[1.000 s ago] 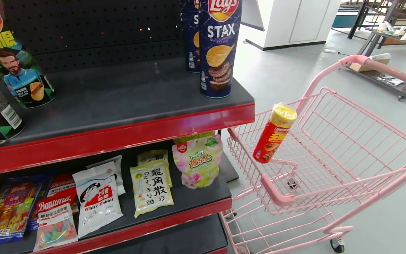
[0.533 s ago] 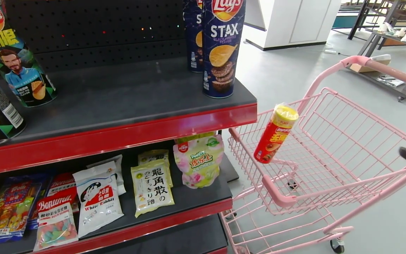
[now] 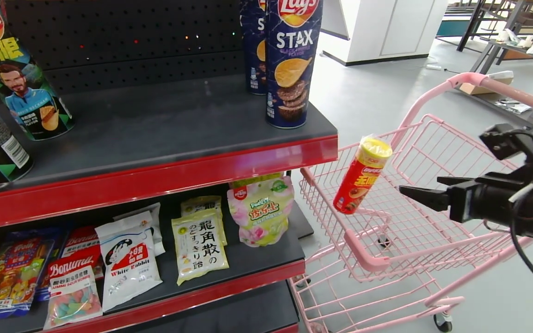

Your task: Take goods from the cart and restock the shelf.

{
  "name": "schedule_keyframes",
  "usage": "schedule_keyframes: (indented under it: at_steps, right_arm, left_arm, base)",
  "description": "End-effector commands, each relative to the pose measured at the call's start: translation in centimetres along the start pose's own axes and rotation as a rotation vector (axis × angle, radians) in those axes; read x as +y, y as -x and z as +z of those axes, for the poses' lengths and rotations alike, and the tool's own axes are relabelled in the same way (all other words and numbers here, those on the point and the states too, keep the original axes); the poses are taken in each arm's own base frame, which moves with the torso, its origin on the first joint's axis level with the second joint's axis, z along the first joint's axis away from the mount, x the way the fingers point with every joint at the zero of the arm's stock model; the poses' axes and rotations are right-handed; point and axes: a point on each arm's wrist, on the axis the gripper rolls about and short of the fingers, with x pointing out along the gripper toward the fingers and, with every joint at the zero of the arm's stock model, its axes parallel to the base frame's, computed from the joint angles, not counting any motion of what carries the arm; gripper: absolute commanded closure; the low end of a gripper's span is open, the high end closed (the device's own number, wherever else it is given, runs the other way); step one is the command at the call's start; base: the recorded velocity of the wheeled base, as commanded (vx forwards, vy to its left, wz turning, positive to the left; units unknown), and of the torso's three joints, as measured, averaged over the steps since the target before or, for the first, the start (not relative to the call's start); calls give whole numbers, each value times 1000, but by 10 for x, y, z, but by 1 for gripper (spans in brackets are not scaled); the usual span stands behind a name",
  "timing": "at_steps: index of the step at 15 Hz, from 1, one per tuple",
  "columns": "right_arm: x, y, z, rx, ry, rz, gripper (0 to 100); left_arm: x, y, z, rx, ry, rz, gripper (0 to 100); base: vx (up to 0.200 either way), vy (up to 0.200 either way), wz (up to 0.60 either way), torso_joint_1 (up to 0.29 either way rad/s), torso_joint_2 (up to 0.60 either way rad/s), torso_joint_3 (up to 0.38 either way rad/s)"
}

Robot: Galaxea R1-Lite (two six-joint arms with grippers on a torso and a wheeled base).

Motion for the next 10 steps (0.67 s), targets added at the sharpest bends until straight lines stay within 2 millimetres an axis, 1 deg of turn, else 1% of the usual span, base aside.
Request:
schedule_keyframes:
  at_steps: [1, 3, 4, 5, 8, 10]
  right_arm:
    - [-15, -62, -20, 90, -33, 54, 0]
    - [-18, -85, -13, 75, -89, 64, 0]
    - [-18, -90, -11, 69, -100, 66, 0]
    - [-25, -109, -12, 51, -107, 56, 0]
    - [-30, -129, -19, 6, -96, 49, 0]
    - [-33, -138, -18, -25, -89, 39, 0]
  left_arm:
    - [0, -2, 2, 15, 1, -4, 0]
    - [1, -3, 3, 26, 0, -5, 0]
    - [1, -4, 3, 31, 2, -7, 0]
    - [1, -5, 4, 39, 1, -9, 0]
    - [1, -5, 5, 36, 2, -10, 0]
    - [1, -5, 4, 37, 2, -9, 0]
  base:
    - [0, 0, 0, 0, 0, 0]
    - [0, 0, 0, 0, 0, 0]
    - [0, 0, 0, 0, 0, 0]
    - [0, 0, 0, 0, 0, 0]
    - [0, 0, 0, 0, 0, 0]
    - [0, 0, 0, 0, 0, 0]
